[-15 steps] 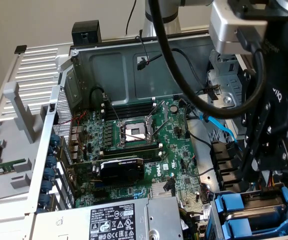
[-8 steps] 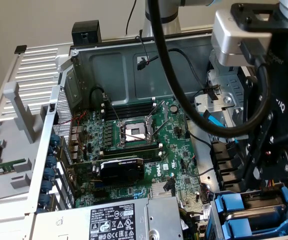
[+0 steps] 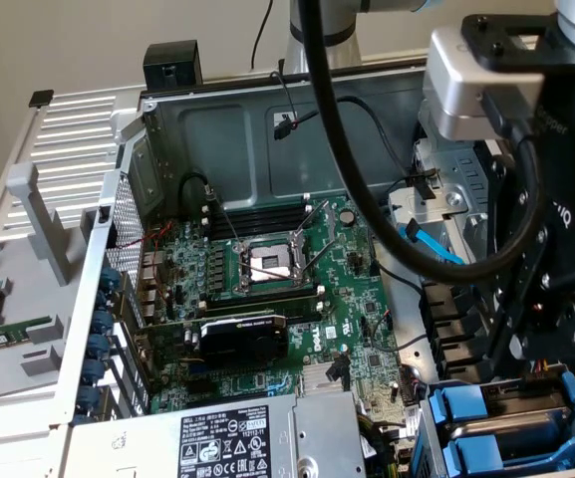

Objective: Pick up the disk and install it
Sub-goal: 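Insert the second disk wire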

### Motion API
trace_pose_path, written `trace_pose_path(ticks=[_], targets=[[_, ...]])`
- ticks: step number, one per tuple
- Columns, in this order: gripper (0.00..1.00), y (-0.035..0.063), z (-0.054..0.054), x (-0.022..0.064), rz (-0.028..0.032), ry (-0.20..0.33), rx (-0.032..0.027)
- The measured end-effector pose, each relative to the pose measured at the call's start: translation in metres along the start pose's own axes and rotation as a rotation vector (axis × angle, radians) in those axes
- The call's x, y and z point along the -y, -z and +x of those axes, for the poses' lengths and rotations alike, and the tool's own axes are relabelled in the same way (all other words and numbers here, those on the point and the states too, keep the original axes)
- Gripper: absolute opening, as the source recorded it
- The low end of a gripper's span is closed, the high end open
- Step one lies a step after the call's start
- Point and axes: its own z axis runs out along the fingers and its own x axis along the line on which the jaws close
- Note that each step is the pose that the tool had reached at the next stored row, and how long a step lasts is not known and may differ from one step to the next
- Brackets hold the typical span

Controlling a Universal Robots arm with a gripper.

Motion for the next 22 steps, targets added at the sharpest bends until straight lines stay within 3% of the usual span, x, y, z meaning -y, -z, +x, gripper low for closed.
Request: trace_pose_path(ticks=[7, 9, 13, 22], targets=[[0.16, -0.0012, 0.0000, 0.0001, 0.0026, 0.032, 0.0000], [0.16, -0.0018, 0.0003, 0.0000, 0.0029, 0.039, 0.0074], [0.16, -0.0034, 0.0051, 0.0005, 0.0021, 0.043, 0.0322], [0.16, -0.0057, 0.0066, 0.0056, 0.0019, 0.044, 0.0391]])
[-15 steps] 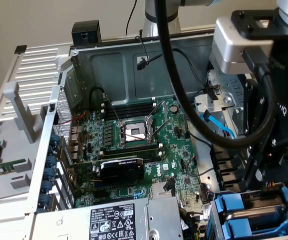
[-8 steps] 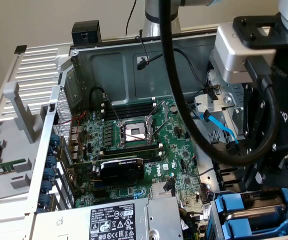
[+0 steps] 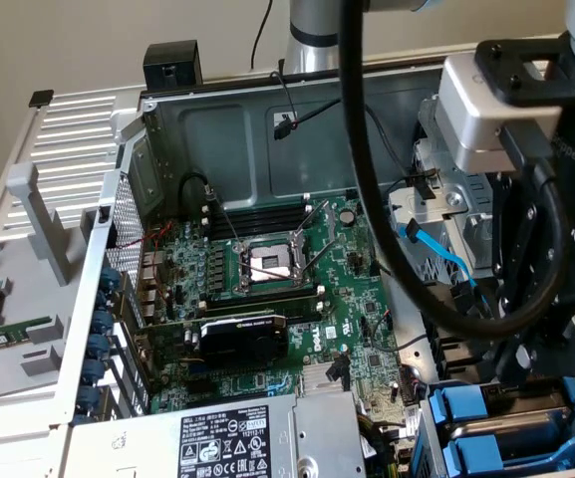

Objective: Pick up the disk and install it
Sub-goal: 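Insert the second disk wire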

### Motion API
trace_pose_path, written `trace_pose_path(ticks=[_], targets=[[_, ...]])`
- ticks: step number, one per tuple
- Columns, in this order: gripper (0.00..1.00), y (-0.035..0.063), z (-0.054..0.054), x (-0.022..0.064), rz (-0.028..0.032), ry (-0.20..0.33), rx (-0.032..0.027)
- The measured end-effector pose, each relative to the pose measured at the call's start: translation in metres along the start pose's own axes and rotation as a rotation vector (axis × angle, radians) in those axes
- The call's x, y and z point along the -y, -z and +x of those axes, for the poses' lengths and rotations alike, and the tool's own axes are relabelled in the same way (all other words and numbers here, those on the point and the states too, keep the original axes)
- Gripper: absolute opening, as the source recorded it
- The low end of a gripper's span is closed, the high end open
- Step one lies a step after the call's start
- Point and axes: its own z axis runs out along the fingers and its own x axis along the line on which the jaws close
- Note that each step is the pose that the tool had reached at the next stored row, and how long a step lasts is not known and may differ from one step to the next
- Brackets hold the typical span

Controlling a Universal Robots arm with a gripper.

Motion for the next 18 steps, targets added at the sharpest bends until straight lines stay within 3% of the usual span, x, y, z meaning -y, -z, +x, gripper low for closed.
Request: trace_pose_path(ticks=[6, 18], targets=[[0.16, -0.0028, 0.0009, 0.0003, 0.0000, 0.000, 0.0040], [0.16, -0.0056, 0.0005, 0.0012, 0.0000, 0.000, 0.0049]])
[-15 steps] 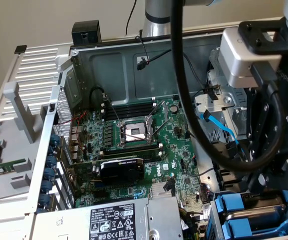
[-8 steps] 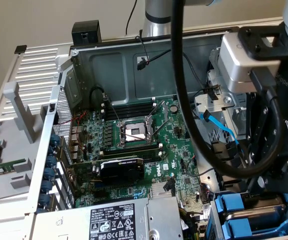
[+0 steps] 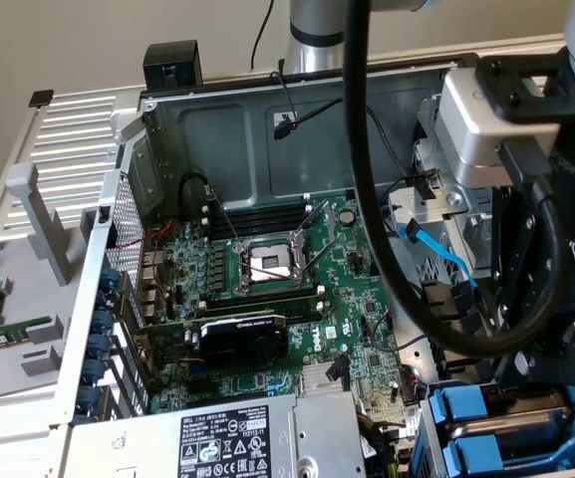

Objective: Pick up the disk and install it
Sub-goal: 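Insert the second disk wire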

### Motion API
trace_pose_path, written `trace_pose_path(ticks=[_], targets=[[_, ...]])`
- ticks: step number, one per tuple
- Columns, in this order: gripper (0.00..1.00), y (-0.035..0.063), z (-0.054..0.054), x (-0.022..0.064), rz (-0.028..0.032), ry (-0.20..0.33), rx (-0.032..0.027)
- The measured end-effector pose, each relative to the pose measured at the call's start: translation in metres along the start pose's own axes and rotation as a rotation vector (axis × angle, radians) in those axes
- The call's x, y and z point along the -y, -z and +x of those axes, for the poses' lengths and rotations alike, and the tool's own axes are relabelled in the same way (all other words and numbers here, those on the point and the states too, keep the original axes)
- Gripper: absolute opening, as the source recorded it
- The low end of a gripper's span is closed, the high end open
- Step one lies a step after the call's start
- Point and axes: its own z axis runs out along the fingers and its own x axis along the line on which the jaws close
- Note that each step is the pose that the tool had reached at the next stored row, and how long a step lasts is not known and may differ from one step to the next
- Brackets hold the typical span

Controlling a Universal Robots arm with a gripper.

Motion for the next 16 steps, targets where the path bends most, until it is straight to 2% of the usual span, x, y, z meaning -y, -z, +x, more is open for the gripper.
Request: trace_pose_path(ticks=[16], targets=[[0.16, -0.0009, 0.0017, 0.0018, 0.0000, 0.000, 0.0010]])
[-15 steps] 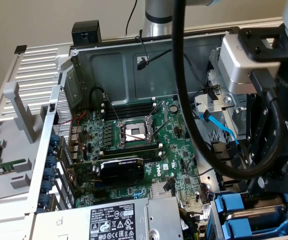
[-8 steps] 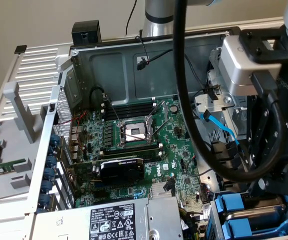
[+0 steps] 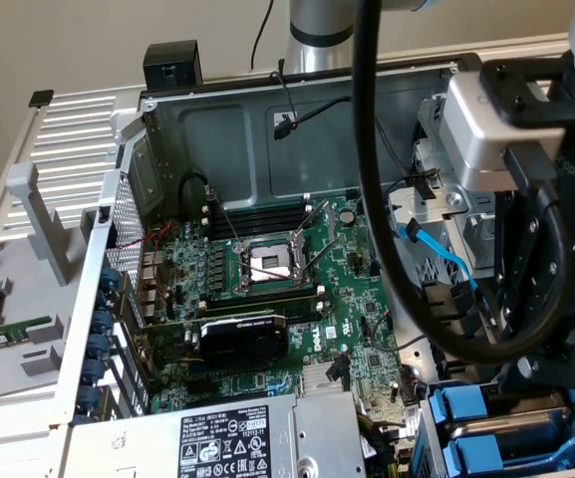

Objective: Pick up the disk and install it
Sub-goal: 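Insert the second disk wire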

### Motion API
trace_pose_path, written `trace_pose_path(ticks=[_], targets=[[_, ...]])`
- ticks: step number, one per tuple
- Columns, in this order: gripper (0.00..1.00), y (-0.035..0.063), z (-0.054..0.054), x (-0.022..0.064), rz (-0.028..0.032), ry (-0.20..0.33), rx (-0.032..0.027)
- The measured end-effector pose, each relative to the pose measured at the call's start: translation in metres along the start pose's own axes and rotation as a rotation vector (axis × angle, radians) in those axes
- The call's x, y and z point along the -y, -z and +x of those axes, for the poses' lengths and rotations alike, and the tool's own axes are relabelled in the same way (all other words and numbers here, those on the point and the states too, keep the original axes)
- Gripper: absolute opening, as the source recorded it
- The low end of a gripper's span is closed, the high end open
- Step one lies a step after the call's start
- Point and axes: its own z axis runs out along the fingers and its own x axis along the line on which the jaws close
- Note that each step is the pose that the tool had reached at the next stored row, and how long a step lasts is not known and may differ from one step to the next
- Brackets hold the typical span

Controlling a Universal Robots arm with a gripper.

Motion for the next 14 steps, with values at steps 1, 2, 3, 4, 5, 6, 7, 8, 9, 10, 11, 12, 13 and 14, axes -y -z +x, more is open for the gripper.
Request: trace_pose_path(ticks=[1, 2, 3, 4, 5, 6, 7, 8, 9, 10, 11, 12, 13, 14], targets=[[0.16, -0.0001, 0.0000, 0.0000, 0.0000, 0.000, 0.0000], [0.16, -0.0002, 0.0000, 0.0000, 0.0000, 0.000, 0.0000], [0.16, -0.0004, -0.0001, 0.0000, 0.0000, 0.000, 0.0001], [0.16, -0.0005, -0.0001, 0.0000, 0.0000, 0.000, 0.0002], [0.16, -0.0006, -0.0004, 0.0001, 0.0000, 0.000, 0.0001], [0.16, -0.0007, -0.0005, 0.0000, 0.0000, 0.000, 0.0000], [0.16, -0.0007, -0.0005, 0.0000, 0.0000, 0.000, 0.0000], [0.16, -0.0009, -0.0006, 0.0000, 0.0000, 0.000, -0.0001], [0.16, -0.0010, -0.0008, 0.0001, 0.0000, 0.000, 0.0001], [0.16, -0.0010, -0.0008, 0.0001, 0.0000, 0.000, 0.0000], [0.16, -0.0011, -0.0008, 0.0001, 0.0000, 0.000, -0.0001], [0.16, -0.0012, -0.0009, 0.0001, 0.0000, 0.000, 0.0001], [0.16, -0.0013, -0.0009, 0.0001, 0.0000, 0.000, 0.0000], [0.16, -0.0013, -0.0009, 0.0001, 0.0000, 0.000, -0.0001]])
